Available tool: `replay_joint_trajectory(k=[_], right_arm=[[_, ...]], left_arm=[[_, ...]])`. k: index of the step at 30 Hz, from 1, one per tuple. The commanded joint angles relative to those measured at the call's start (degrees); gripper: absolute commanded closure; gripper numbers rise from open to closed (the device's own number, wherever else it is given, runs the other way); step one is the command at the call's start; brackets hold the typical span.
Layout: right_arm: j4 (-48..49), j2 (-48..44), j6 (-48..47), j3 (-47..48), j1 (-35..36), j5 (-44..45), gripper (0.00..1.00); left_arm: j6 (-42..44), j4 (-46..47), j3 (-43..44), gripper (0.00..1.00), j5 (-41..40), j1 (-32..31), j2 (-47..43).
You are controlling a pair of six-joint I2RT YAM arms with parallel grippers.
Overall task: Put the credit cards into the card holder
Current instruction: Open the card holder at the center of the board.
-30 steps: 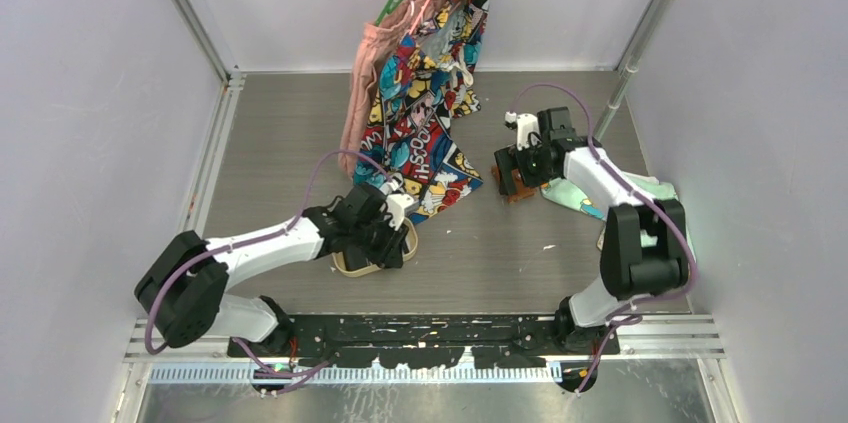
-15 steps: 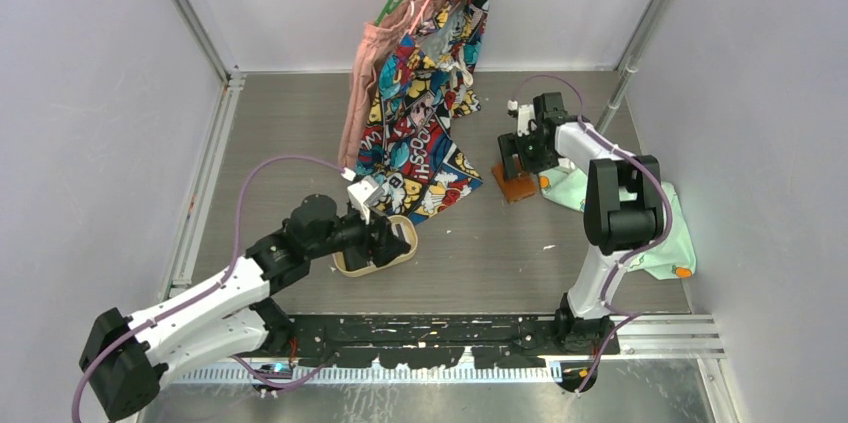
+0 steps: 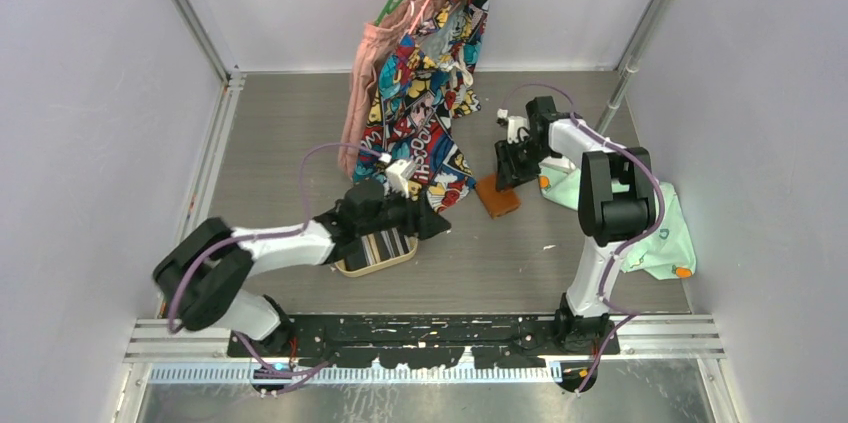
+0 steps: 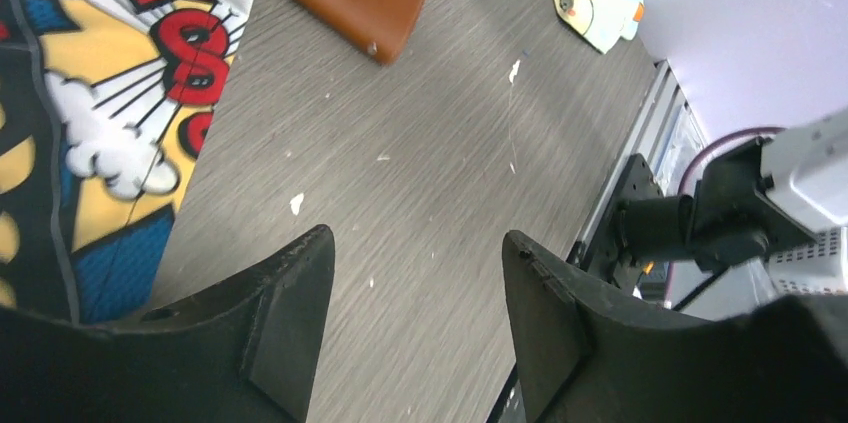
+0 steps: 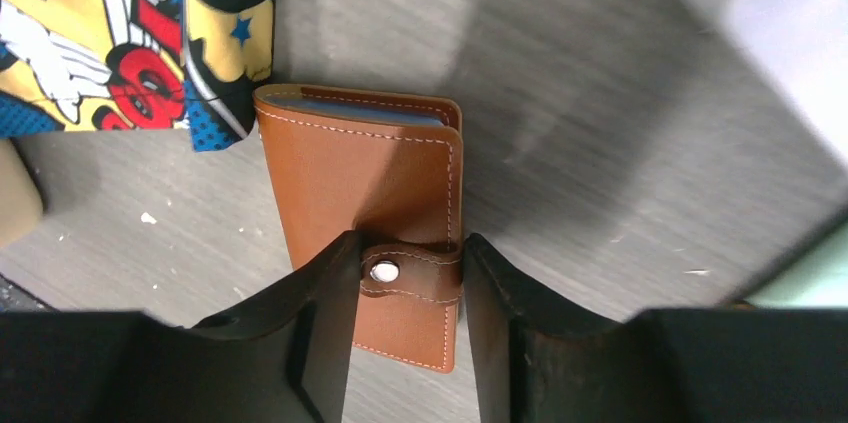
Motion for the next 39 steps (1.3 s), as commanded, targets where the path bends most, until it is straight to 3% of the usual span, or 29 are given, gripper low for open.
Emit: replay_joint_trajectory(k=[1, 3, 5, 9, 11, 14, 21, 28, 39], right_arm=[[-2.64, -5.78, -0.46, -2.13, 1.11, -1.54, 0.48], [-1.0, -9.7, -4.27, -3.63, 0.89, 0.27, 0.33], [0.34, -14.41, -10.89, -5.48, 0.75, 0.2, 0.25], [0.9, -19.9, -28.35, -9.37, 0.75, -7.25, 0.25], [2.75, -20.02, -32.74, -11.3, 1.04, -9.81, 0.31], [4.53, -16.6, -30.55, -10.59, 2.55, -6.49, 0.47], [7.36, -11.72, -22.1, -9.93, 5.82, 1.02, 0.49], [8.67, -8.75, -19.71, -9.12, 8.1, 8.58, 0.52], [8.38, -10.16, -19.37, -10.08, 8.96, 12.94, 0.93]], left_arm=[[-4.48, 5.88, 8.65, 0.38, -3.18, -2.54, 9.13], [-4.35, 4.34, 12.37, 0.41, -3.37, -3.37, 13.2], [-5.43, 3.47, 15.33, 0.48, -3.03, -3.76, 16.92], [-7.6, 2.23, 19.74, 0.61, -3.92, -4.22, 22.45], [-8.42, 1.93, 22.61, 0.67, -4.17, -4.23, 25.06], [-9.38, 1.04, 25.69, 0.75, -5.01, -4.23, 28.5], [-11.24, 0.98, 30.18, 0.81, -7.67, -4.28, 34.94], [-13.14, -0.69, 34.53, 0.82, -9.13, -4.23, 39.37], [-13.3, -5.49, 37.69, 0.82, -11.51, -4.23, 42.29]])
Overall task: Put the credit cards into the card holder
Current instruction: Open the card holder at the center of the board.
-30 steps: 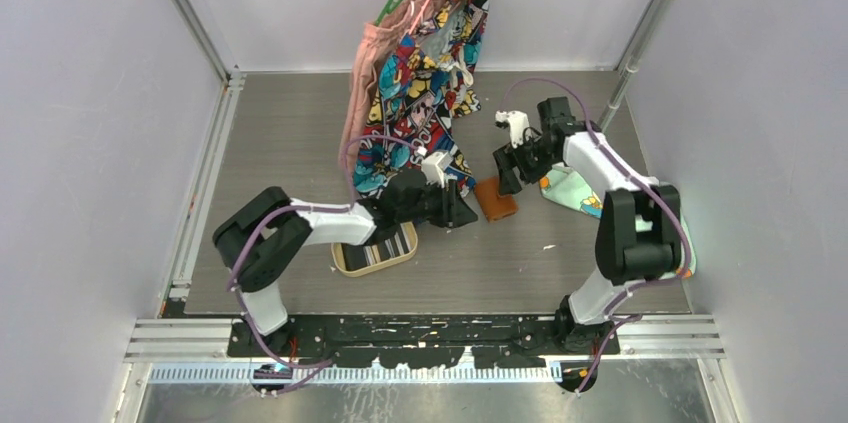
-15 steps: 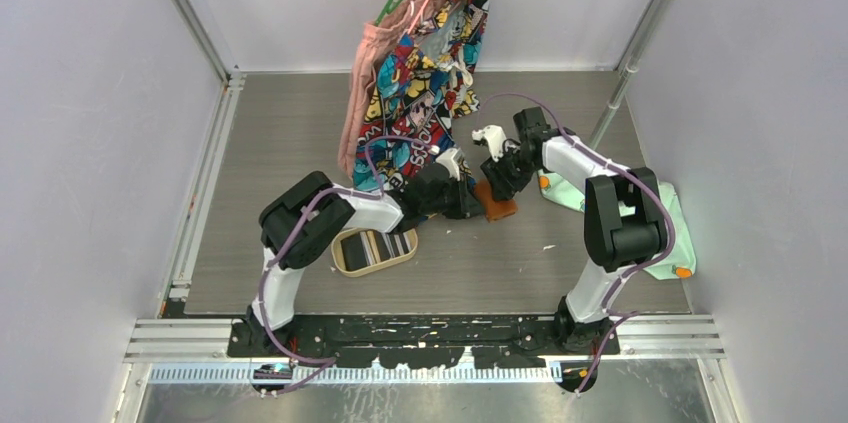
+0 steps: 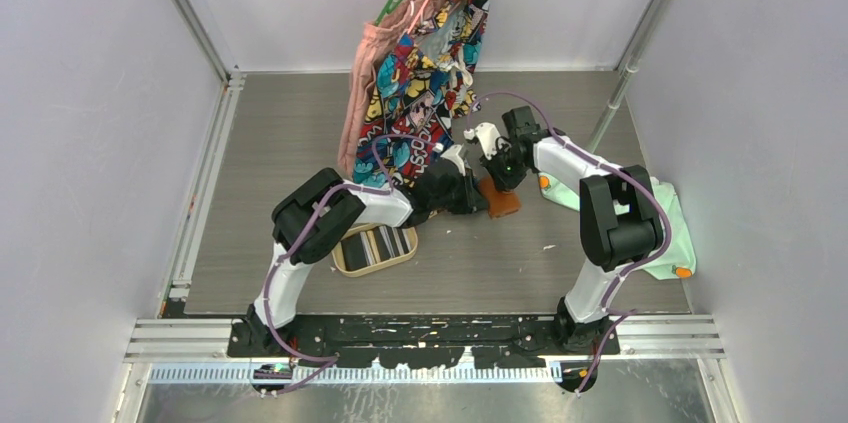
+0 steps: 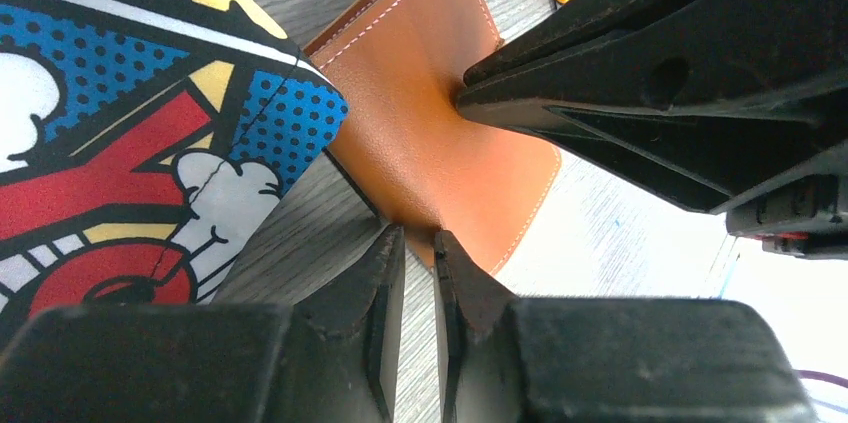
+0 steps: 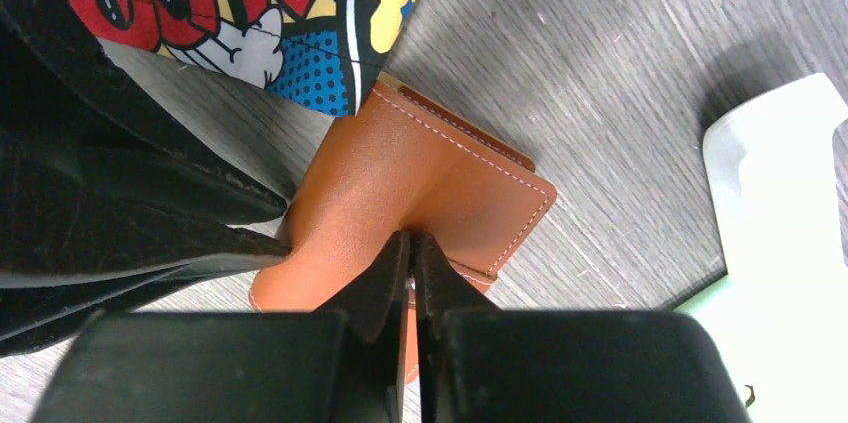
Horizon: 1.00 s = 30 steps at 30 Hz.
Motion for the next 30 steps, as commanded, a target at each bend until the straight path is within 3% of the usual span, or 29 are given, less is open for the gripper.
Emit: replay_joint_trajectory(k=[1, 8, 14, 19, 25, 30], right_arm=[[-0.2, -1.48, 1.39, 0.07, -0.09, 3.92, 0.95], [0.88, -5.83, 4.63, -0.1, -0.82, 3.35, 0.99], [-0.35, -7.39, 9.35, 1.03, -3.35, -5.07, 0.99], [-1.77, -6.51, 11.34, 1.39, -4.2, -10.82, 0.99], [-1.15, -5.51, 10.07, -0.1, -4.13, -10.65, 0.99], [-1.25, -3.95, 11.3, 0.19, -4.09, -10.82, 0.99]], left_arm=[[0.26, -1.37, 2.02, 0.82, -2.76, -0.1, 1.03], [1.16, -2.07, 1.88, 0.83, -3.77, 0.12, 0.3], [2.18, 0.94, -0.33, 0.82, -3.11, 0.16, -2.29], [3.47, 6.03, -2.98, 0.75, -1.14, 0.11, -6.42], [3.25, 11.3, -5.68, 0.73, -0.15, -0.29, -9.27], [4.04, 12.58, -1.96, 0.73, 1.59, -1.64, -5.61]])
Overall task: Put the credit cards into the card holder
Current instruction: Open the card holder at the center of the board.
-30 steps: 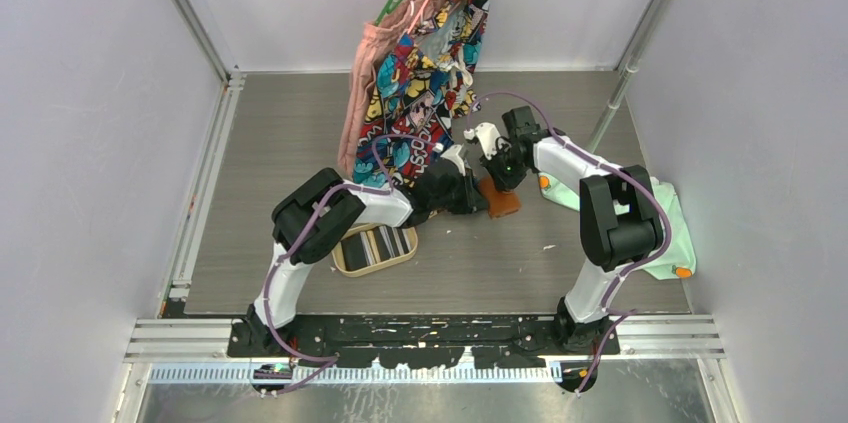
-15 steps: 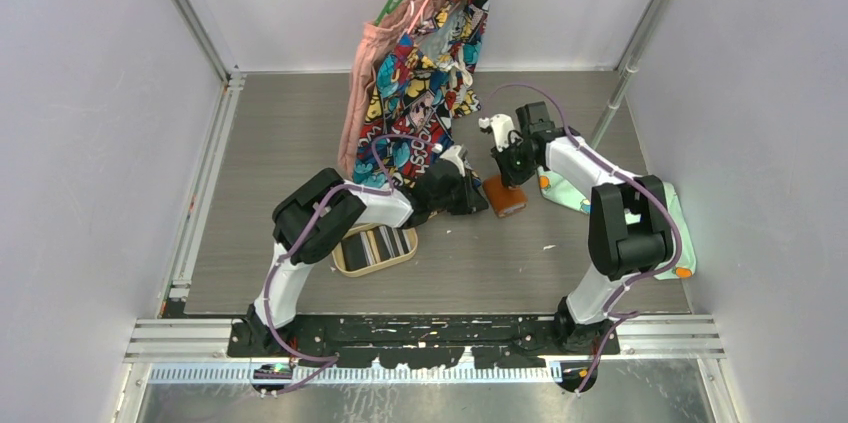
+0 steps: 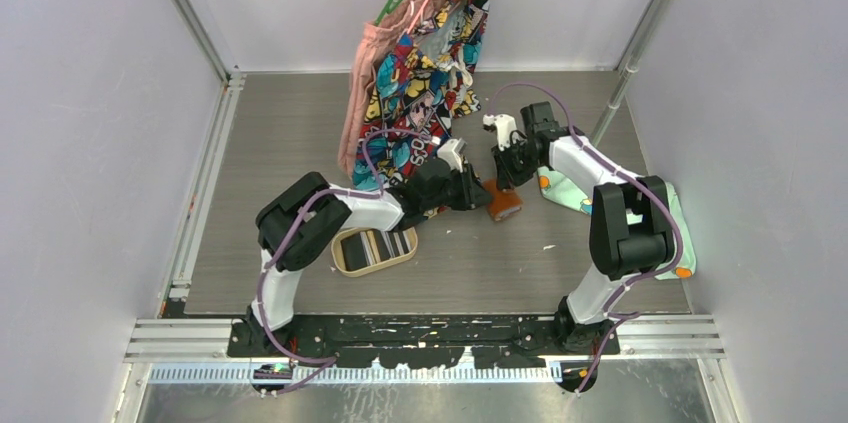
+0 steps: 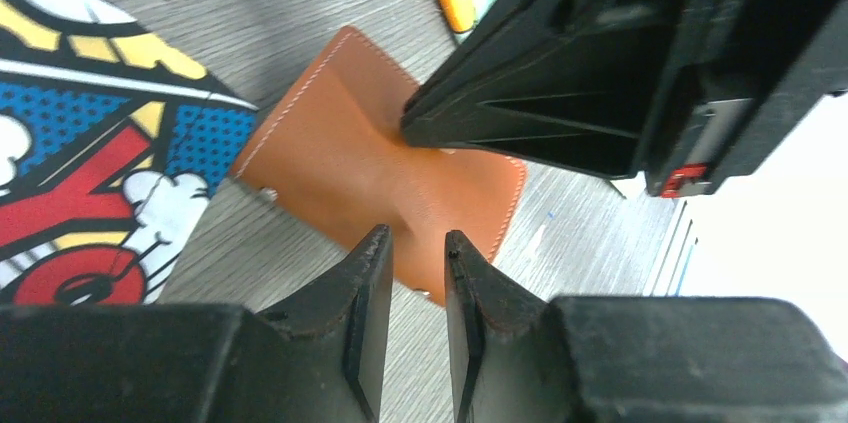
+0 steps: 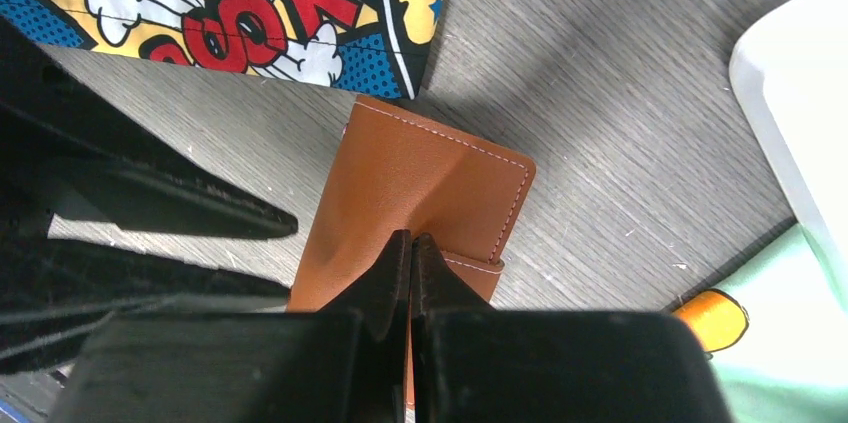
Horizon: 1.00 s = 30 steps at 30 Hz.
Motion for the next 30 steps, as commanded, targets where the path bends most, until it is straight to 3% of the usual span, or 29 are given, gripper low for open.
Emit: replay_joint_trajectory(k=[1, 8, 16, 18, 23, 30], right_arm=[[0.59, 0.49, 1.44, 0.68, 0.23, -2.01, 0.99], [0.05, 1.56, 2.59, 1.21, 0.21, -2.67, 0.99], [-0.11, -0.54, 4.35, 2.04, -0.93, -3.06, 0.99], [-0.06, -1.09, 3.65, 1.78, -1.07, -0.25, 0.99], [2.53, -2.34, 0.48, -1.55, -1.09, 17.54, 0.99], [1.13, -0.12, 0.85, -1.47, -1.26, 19.99, 0.99]], left_arm=[[2.02, 5.58, 3.79, 0.73, 1.62, -1.61, 1.16], [5.18, 3.9, 6.31, 0.73, 0.2, -2.28, 6.17], [5.04, -2.04, 5.8, 0.79, -2.95, -2.15, 9.53], [4.84, -1.63, 5.32, 0.8, -3.23, -1.99, 9.74], [6.74, -0.31, 3.65, 0.76, -4.27, -1.91, 6.52], [9.91, -1.29, 1.24, 0.62, -4.93, -1.95, -1.91]])
